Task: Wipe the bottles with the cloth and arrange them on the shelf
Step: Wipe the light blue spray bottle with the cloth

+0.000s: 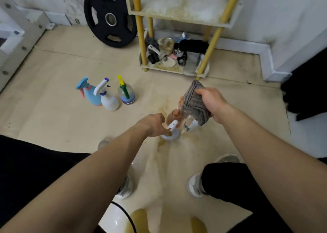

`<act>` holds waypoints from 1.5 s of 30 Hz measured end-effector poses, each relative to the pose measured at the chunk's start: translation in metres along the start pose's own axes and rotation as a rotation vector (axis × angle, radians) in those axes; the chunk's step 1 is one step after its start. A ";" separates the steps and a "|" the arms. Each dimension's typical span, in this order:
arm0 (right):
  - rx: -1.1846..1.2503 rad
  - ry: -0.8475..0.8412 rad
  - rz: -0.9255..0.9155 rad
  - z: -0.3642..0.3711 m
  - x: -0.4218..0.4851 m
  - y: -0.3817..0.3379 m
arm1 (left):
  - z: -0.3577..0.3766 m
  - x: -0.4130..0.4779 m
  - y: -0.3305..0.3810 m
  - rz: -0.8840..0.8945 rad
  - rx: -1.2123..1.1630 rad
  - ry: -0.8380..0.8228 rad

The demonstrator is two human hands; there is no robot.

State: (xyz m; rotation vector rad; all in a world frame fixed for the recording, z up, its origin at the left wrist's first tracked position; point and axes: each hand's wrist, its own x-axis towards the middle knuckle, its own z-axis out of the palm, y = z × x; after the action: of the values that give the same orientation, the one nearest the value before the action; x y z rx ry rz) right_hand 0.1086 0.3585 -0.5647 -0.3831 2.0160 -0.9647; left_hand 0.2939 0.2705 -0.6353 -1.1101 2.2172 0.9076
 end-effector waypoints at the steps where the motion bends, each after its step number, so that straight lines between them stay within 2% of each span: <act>1: 0.004 0.005 0.028 -0.007 -0.003 0.011 | 0.005 0.000 0.006 0.006 0.062 -0.019; 5: 0.007 0.017 0.120 -0.021 -0.004 0.058 | 0.024 0.005 0.016 0.019 0.164 0.034; 11: -0.135 -0.015 0.167 -0.013 0.002 0.101 | 0.055 0.014 0.007 -0.020 0.092 0.214; 20: -0.358 -0.160 0.084 0.019 0.004 0.107 | 0.072 0.023 -0.015 0.025 -0.128 0.357; 29: -0.368 -0.213 0.034 0.019 -0.011 0.081 | 0.040 0.011 -0.021 0.100 -0.212 0.425; 36: -0.275 -0.081 -0.242 0.005 -0.037 -0.002 | -0.029 -0.021 -0.012 0.254 -0.170 0.445; 39: -0.249 -0.087 -0.402 0.003 -0.053 -0.044 | -0.064 -0.040 -0.005 0.353 -0.181 0.470; 41: -0.309 -0.130 -0.514 0.003 -0.065 -0.069 | -0.088 -0.054 0.004 0.409 -0.205 0.520; 45: -0.596 -0.187 -0.785 0.007 -0.079 -0.097 | -0.131 -0.080 0.026 0.527 -0.313 0.601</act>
State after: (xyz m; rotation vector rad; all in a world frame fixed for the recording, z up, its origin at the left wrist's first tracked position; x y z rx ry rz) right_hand 0.1538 0.3372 -0.4499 -1.6096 1.9583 -0.6880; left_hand 0.2986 0.2246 -0.4871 -1.0416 3.0330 1.2996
